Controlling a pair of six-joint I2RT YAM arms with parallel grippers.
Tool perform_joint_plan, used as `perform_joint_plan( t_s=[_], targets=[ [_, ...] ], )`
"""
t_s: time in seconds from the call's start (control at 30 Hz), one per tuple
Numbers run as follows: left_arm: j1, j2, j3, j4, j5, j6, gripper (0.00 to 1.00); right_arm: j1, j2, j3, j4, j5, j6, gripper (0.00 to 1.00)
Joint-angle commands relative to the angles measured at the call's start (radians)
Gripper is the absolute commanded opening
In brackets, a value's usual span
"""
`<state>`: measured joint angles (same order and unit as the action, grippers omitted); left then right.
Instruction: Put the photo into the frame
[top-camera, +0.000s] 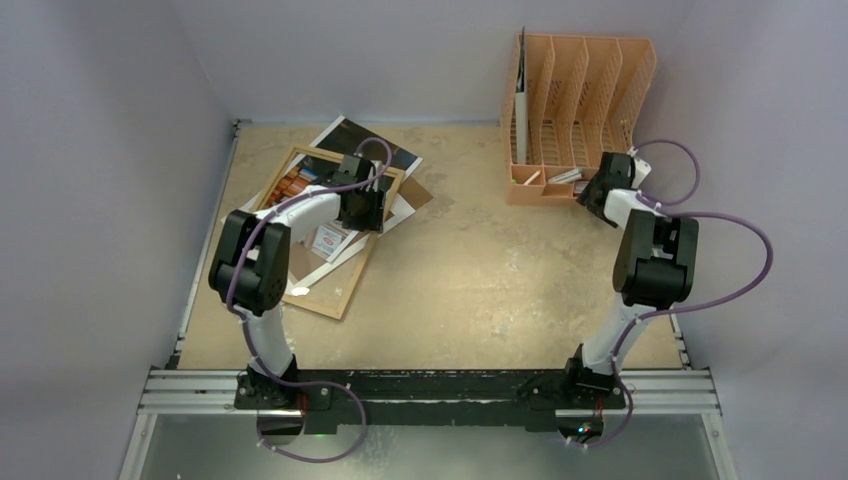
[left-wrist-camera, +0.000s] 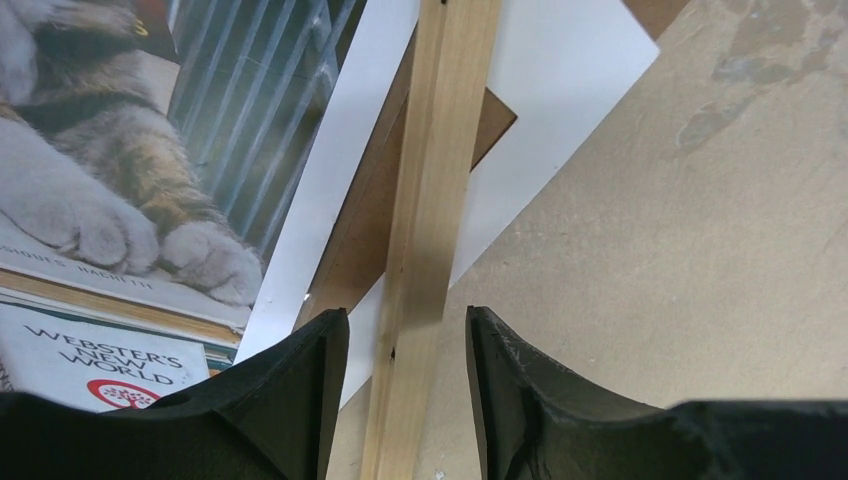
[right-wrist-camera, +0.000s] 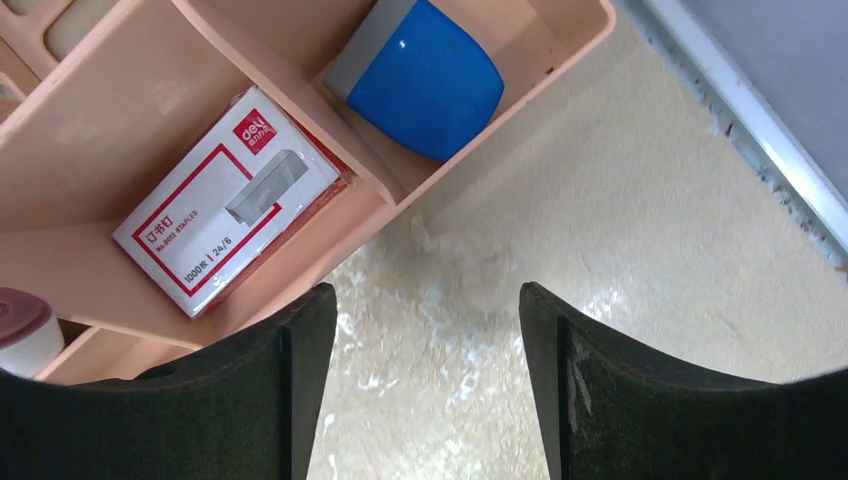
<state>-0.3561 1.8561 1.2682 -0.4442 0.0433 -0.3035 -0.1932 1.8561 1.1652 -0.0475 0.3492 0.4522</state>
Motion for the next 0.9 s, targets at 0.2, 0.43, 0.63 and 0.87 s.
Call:
perform_joint_plan(
  t_s=[0.2,0.43,0.63,0.87],
  targets=[
    [-0.006,0.051,0.033,-0.019,-0.037,-0.023,0.41,-0.015,-0.128,-0.028,0.079,-0.012,0.031,0.71],
    [-0.021,0.072,0.053,-0.028,-0.025,-0.003,0.21,0.004,-0.332,-0.163,-0.014,-0.117,0.114,0.70],
    [-0.043,0.049,0.163,-0.117,-0.132,0.039,0.00,0.050,-0.508,-0.261,-0.086,-0.236,0.143,0.70],
    [-0.081,0.044,0.338,-0.222,-0.278,0.062,0.00,0.222,-0.610,-0.323,-0.105,-0.333,0.193,0.70]
  ],
)
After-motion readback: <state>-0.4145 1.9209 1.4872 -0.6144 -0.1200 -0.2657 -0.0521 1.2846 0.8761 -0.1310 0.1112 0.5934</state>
